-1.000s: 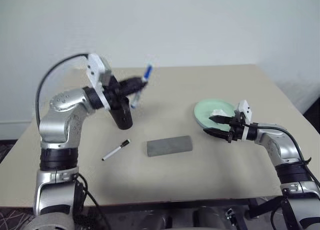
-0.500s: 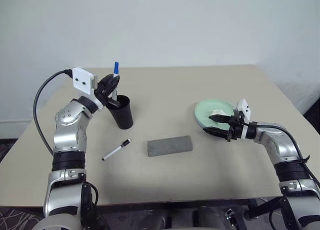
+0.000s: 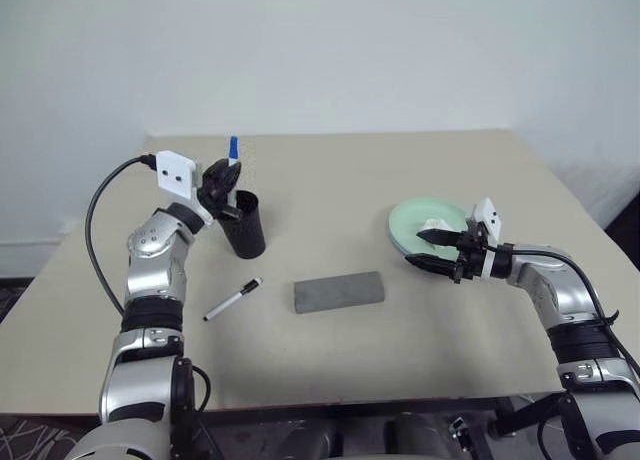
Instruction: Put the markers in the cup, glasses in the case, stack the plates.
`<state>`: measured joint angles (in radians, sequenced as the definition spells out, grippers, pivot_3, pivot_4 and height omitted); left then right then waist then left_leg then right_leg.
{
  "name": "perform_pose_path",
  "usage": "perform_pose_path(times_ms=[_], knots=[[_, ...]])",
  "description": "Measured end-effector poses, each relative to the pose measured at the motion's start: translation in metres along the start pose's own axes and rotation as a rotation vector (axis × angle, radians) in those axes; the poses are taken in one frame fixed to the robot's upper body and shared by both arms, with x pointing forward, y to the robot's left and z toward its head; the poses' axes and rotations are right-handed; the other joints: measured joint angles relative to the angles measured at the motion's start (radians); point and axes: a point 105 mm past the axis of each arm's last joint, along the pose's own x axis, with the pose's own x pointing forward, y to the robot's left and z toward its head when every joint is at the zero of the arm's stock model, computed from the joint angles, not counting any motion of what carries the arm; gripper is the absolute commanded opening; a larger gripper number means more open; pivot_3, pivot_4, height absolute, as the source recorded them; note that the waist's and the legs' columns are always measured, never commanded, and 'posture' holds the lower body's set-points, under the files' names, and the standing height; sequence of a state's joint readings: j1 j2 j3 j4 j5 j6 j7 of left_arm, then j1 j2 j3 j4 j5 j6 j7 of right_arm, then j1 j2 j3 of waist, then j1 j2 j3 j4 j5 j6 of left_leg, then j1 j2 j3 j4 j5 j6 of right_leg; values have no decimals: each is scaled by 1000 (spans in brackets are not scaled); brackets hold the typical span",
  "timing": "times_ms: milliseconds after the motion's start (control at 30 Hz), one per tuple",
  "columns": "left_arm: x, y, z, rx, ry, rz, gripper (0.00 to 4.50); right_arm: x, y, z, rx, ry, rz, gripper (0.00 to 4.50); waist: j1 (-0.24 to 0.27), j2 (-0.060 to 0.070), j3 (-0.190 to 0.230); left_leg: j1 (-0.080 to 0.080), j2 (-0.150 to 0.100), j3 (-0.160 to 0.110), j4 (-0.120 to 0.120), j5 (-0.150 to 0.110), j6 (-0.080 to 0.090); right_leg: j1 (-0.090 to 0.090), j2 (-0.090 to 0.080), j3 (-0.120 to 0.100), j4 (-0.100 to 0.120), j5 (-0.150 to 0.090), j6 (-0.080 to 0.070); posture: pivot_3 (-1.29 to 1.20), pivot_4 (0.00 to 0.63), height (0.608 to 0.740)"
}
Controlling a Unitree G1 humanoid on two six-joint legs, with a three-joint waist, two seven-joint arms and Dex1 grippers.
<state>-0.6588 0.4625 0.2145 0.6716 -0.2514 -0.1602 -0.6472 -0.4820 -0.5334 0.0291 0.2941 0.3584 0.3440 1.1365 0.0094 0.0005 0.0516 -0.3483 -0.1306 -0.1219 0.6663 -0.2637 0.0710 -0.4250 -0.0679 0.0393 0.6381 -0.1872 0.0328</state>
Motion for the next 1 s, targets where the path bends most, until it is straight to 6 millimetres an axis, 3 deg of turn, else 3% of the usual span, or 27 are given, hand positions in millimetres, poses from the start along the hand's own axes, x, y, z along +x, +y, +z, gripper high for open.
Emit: perform_pose_path(times_ms=[167,467,633,767,867,1000], knots=[[0,-1,-2,-2,4,-10,3436,0,0,-1,-1,-1,-1,3701,0,0,0,0,0,0,0,0,0,0,0,0,0,0,0,0,0,740],[1,-5,7,-40,-16,-57,3436,1,1,0,-4,-6,2,3701,0,-1,0,-1,0,0,0,0,0,0,0,0,0,0,0,0,0,740],[-7,-8,53,-94,-72,-226,3436,1,1,0,-4,-7,3,3701,-7,-4,0,-2,0,0,0,0,1,-2,0,0,0,0,0,0,0,740],[-32,-17,89,-74,-27,-412,3436,1,1,0,-6,-7,2,3701,-13,-3,1,-1,0,1,-1,-2,1,-3,1,0,0,0,0,0,0,740],[-57,-27,82,-69,104,-520,3436,1,0,0,-7,-7,1,3701,-12,-3,1,0,1,1,-2,-2,1,-2,1,0,0,0,0,0,0,740],[-90,-24,51,-36,365,-570,3436,1,0,-1,-6,-6,0,3701,-9,-2,2,2,2,1,-4,-1,0,0,2,1,0,-1,-1,0,0,740]])
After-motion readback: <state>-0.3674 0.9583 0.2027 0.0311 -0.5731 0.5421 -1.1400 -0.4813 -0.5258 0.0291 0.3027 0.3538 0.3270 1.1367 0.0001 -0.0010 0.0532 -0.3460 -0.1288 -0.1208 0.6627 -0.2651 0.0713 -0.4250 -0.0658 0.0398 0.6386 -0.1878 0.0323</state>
